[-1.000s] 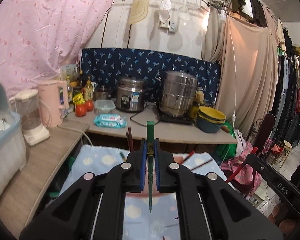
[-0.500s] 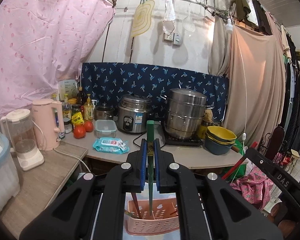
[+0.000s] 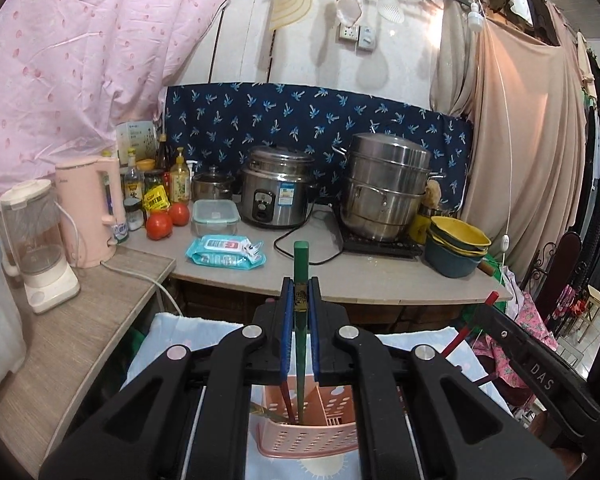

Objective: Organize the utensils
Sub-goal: 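Lower the chopsticks into the pink basket and open both grippers, then withdraw both open grippers from the basket back over the gold spoon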

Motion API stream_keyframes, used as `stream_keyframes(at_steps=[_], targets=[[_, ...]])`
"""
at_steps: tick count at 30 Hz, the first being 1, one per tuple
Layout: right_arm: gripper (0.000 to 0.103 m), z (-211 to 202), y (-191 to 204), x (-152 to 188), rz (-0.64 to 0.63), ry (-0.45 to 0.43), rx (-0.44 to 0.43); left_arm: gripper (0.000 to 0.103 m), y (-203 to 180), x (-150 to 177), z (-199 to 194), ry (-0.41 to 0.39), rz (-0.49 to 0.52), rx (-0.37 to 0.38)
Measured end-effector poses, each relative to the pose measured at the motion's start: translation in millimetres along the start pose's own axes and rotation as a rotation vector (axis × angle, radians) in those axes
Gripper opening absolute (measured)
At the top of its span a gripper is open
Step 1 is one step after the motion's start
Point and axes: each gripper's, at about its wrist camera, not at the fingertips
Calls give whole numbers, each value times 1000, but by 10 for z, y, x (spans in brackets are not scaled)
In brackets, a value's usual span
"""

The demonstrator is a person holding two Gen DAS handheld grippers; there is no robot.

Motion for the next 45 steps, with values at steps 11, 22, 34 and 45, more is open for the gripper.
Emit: stream_keyframes(at_steps=[11,22,34,45], targets=[[27,-140,39,116,-30,10,30,22,43,113,-129,12,-7,-28],[27,-609,267,549,-117,84,32,22,221,533,-496,67,15,-62],[27,-1397,524,1612,-194,289,72,22,576,1519,-1039,193,10,-107],[27,-1994,708,2488,-143,420,65,22,889,2369,-1515,331,1,-175]])
Point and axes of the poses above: each gripper's, at about its wrist camera, not at the fingertips, and z roughly the way its jaws point, y to its left, x to its underside, and after that the axes turned 15 degrees about -z, right-handed
